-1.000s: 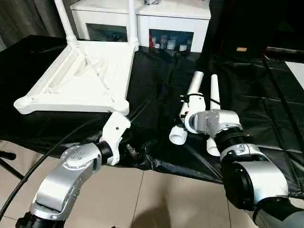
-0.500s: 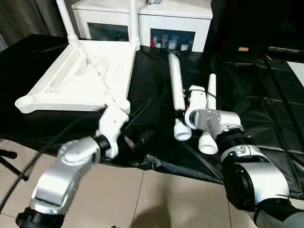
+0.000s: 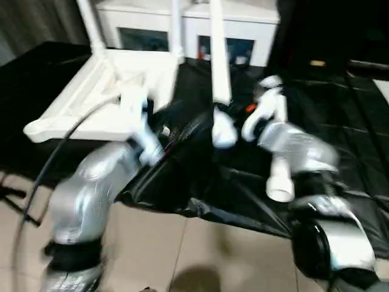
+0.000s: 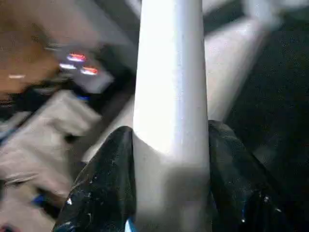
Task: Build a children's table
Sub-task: Pick table leg
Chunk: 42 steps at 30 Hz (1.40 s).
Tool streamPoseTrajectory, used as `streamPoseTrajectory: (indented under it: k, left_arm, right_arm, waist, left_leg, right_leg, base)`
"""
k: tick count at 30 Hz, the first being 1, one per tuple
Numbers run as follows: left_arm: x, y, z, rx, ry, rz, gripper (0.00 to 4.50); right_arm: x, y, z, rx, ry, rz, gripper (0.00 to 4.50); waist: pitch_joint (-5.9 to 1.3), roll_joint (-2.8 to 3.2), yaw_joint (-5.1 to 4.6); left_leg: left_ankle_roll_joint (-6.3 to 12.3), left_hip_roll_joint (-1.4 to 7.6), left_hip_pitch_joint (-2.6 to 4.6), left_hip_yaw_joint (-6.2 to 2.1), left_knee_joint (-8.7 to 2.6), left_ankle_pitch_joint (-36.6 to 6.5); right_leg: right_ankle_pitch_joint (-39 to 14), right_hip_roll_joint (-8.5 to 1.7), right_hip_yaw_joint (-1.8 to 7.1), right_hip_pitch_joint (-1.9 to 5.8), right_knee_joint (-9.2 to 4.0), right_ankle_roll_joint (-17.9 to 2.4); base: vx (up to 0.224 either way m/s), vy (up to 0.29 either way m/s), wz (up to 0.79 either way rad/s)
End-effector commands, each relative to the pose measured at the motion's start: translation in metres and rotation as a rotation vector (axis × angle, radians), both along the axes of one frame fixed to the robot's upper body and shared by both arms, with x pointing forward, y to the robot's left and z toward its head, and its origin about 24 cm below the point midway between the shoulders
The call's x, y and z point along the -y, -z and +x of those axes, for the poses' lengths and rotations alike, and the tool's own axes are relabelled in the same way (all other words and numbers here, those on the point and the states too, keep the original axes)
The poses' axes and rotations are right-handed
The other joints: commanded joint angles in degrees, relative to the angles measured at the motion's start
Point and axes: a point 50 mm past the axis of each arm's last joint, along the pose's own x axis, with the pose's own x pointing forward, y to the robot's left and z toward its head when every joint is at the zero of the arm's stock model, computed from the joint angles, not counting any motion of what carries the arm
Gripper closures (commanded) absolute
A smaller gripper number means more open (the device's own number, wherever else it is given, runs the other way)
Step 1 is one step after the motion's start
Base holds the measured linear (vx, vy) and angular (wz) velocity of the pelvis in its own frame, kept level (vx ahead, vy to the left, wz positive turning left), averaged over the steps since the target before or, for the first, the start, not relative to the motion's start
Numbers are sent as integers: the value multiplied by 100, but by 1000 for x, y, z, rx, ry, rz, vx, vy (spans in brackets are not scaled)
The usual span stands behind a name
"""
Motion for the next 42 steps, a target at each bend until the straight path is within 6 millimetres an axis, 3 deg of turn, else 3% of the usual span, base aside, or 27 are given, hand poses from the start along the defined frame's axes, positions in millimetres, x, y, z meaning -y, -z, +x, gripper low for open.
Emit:
streamPoseTrajectory:
  k: [1,2,3,4,5,6,7,8,9,10,12,13,15,18,22,27,31,42]
  left_arm:
    - [3,-1,1,-51,48,-35,0]
    - [10,-10,5,-59,99,-89,0]
    - [11,-12,6,-60,115,-107,0]
    - [12,-14,7,-64,123,-119,0]
    - [13,-16,7,-68,130,-128,0]
    - [14,-20,9,-78,151,-152,0]
    - [15,-23,11,-85,170,-166,0]
    - [14,-25,12,-90,183,-175,0]
    - [13,-26,12,-100,189,-183,0]
    - [13,-26,13,-102,190,-185,0]
    - [12,-27,16,-137,203,-199,0]
    - [11,-27,20,-157,207,-204,0]
    - [10,-28,23,-167,202,-212,0]
    - [7,-32,27,-178,187,-239,0]
    - [4,-37,31,-172,178,-246,0]
    - [2,-33,41,-220,85,-215,0]
    - [-1,-27,49,-267,-17,-203,37]
    - [-8,-23,65,-279,-237,-214,127]
  right_arm:
    - [1,-15,-6,74,-52,33,265]
    - [4,-20,-14,112,-81,38,265]
    - [5,-21,-16,123,-89,37,265]
    - [6,-22,-18,130,-94,37,265]
    - [6,-23,-19,135,-98,37,265]
    - [8,-24,-24,152,-110,29,265]
    - [9,-25,-29,166,-119,21,265]
    - [9,-26,-32,176,-128,17,265]
    - [9,-27,-36,183,-135,13,265]
    - [9,-27,-36,185,-136,12,265]
    - [12,-27,-46,204,-150,-3,265]
    - [14,-26,-53,217,-160,-29,265]
    - [14,-25,-58,223,-169,-55,265]
    - [13,-24,-64,229,-182,-86,265]
    - [12,-24,-69,248,-180,-158,265]
    - [1,-23,-66,324,-110,-367,265]
    - [-13,-23,-62,417,-16,-544,265]
    - [-48,-23,-59,526,146,-631,265]
  waist:
    - [-400,15,28]
    - [-391,106,35]
    - [-393,72,44]
    - [-418,72,57]
    - [-416,116,69]
    - [-414,107,66]
    - [-414,147,70]
    - [-428,254,94]
    - [-425,204,77]
    - [-427,212,85]
    - [-421,291,97]
    - [-420,368,122]
    - [-412,324,127]
    - [-418,388,135]
    - [-409,409,134]
    - [-418,410,118]
    - [-429,406,117]
    - [-419,407,102]
  left_leg:
    - [168,64,-14,37,-369,97]
    - [153,50,-15,30,-362,92]
    - [164,52,-8,38,-361,77]
    - [164,56,-7,21,-358,147]
    - [152,46,-14,17,-352,182]
    - [147,53,-38,4,-360,182]
    - [123,38,-8,22,-347,113]
    - [106,29,-12,-8,-341,152]
    - [140,31,-18,4,-346,178]
    - [157,22,-28,2,-338,213]
    - [162,11,-40,-1,-320,220]
    - [154,4,-42,-12,-317,209]
    - [153,8,-46,-5,-328,163]
    - [138,6,-61,-8,-318,174]
    - [81,19,-63,-19,-329,174]
    - [-7,10,-76,-21,-322,241]
    - [-75,18,-67,-26,-319,237]
    - [-121,13,-73,-27,-331,154]
  right_leg:
    - [1100,-339,199,408,-365,-1435]
    - [1041,-334,189,392,-385,-1403]
    - [1046,-330,194,407,-402,-1378]
    - [1150,-340,191,423,-383,-1412]
    - [1196,-337,190,425,-370,-1415]
    - [1197,-348,183,443,-376,-1418]
    - [1116,-327,178,419,-415,-1378]
    - [1155,-335,177,441,-373,-1396]
    - [1187,-328,174,443,-408,-1385]
    - [1230,-323,173,452,-408,-1384]
    - [1189,-317,173,451,-417,-1345]
    - [1111,-322,174,447,-409,-1316]
    - [942,-315,177,454,-444,-1246]
    - [611,-329,173,447,-471,-1140]
    - [379,-328,174,428,-482,-1074]
    - [464,-328,167,423,-474,-980]
    - [510,-339,175,419,-460,-935]
    - [705,-341,187,410,-441,-861]
  base:
    - [0,0,0]
    - [0,0,0]
    - [0,0,0]
    - [0,0,0]
    - [0,0,0]
    - [0,0,0]
    - [0,0,0]
    - [0,0,0]
    - [0,0,0]
    - [0,0,0]
    - [0,0,0]
    - [0,0,0]
    - [0,0,0]
    - [0,0,0]
    - [0,0,0]
    - [0,0,0]
    - [0,0,0]
    - [0,0,0]
